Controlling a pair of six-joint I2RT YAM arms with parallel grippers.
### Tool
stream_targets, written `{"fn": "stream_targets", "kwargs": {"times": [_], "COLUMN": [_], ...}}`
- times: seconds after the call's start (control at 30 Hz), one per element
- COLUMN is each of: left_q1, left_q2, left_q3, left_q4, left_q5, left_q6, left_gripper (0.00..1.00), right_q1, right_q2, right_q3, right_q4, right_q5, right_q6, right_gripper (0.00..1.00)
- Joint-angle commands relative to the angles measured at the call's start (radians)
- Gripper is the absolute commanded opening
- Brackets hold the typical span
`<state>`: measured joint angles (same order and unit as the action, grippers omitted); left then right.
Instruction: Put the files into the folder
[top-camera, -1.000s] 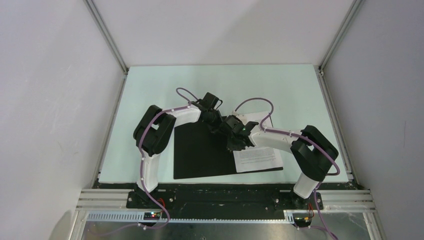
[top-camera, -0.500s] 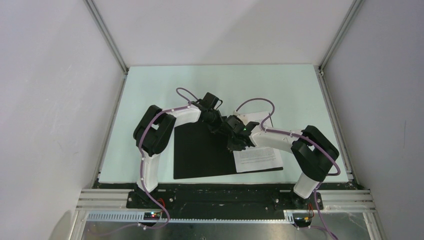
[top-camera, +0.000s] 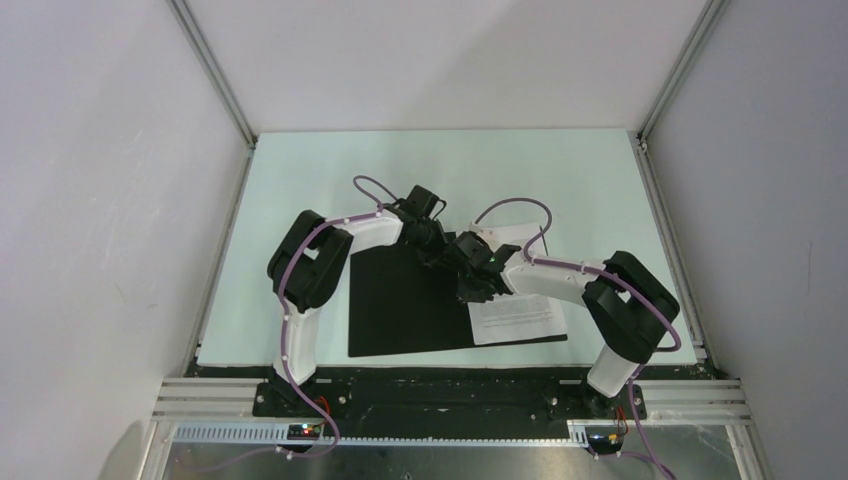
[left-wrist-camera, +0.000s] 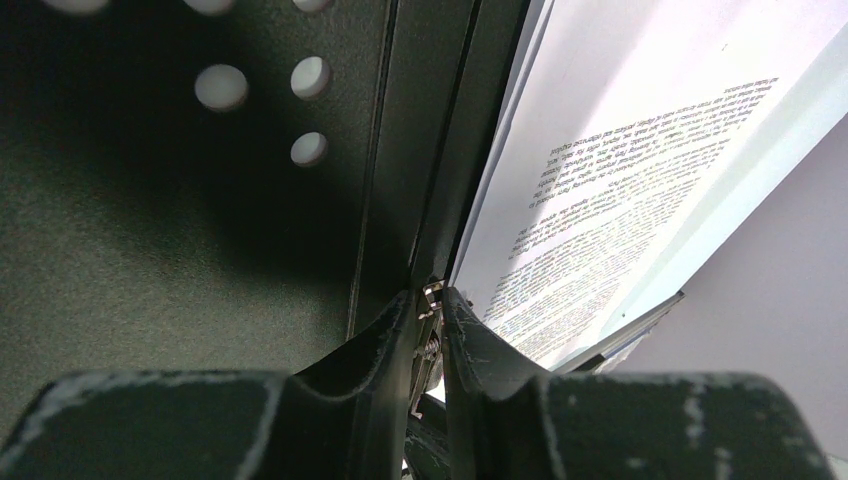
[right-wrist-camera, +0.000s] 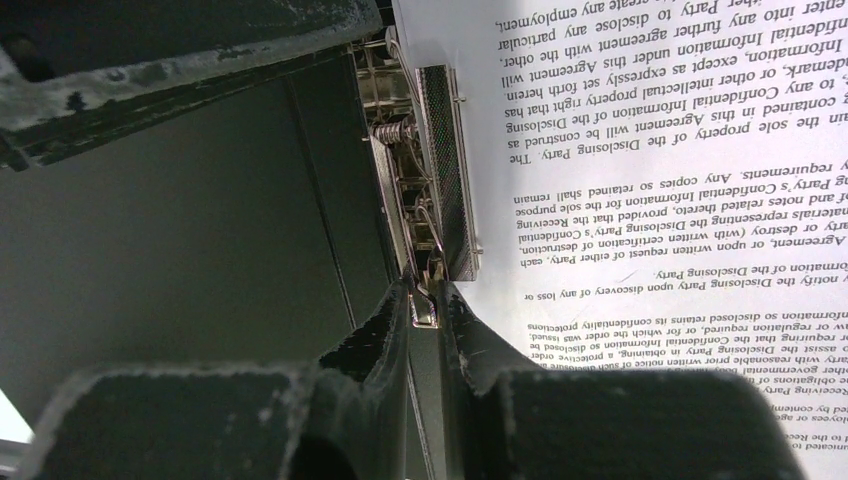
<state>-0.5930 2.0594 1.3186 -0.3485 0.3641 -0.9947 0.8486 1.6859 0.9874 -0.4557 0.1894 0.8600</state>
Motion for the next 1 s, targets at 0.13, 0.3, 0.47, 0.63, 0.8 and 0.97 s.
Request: {"fn": "stream_targets", "kwargs": {"times": [0.13, 0.3, 0.47, 0.63, 0.8, 0.97], "left_q1": [0.003, -0.003, -0.007, -0.008, -0.008, -0.008], "left_q2": [0.070, 0.070, 0.072, 0.071, 0.071, 0.070], "left_q3": [-0.046, -0.052, -0.053, -0.052, -0.051, -0.051], "left_q4": [-0.045, -0.044, -0.044, -0.044, -0.044, -0.045], "left_q5": [-0.155, -0.160, -0.162, -0.163, -0.163, -0.165], "left_q6": [0.021, 0.018, 0.016, 0.016, 0.019, 0.020], "left_gripper": [0.24, 0.24, 0.24, 0.24, 0.24, 0.24], "right_q1": [0.013, 0.011, 0.009, 0.015, 0.023, 0.028], "right_q2": [0.163, 0.203, 0.220, 0.175, 0.116, 0.075], "right_q3": [-0.061, -0.061, -0.062, -0.046, 0.004, 0.051], "right_q4": [-0.140, -0.144, -0.162, -0.130, -0.140, -0.152], "right_q5": [0.032, 0.043, 0.061, 0.038, 0.034, 0.025], "right_q6": [-0.015, -0.010, -0.011, -0.027, -0.053, -0.066], "right_gripper": [0.00, 0.00, 0.00, 0.00, 0.09, 0.20]}}
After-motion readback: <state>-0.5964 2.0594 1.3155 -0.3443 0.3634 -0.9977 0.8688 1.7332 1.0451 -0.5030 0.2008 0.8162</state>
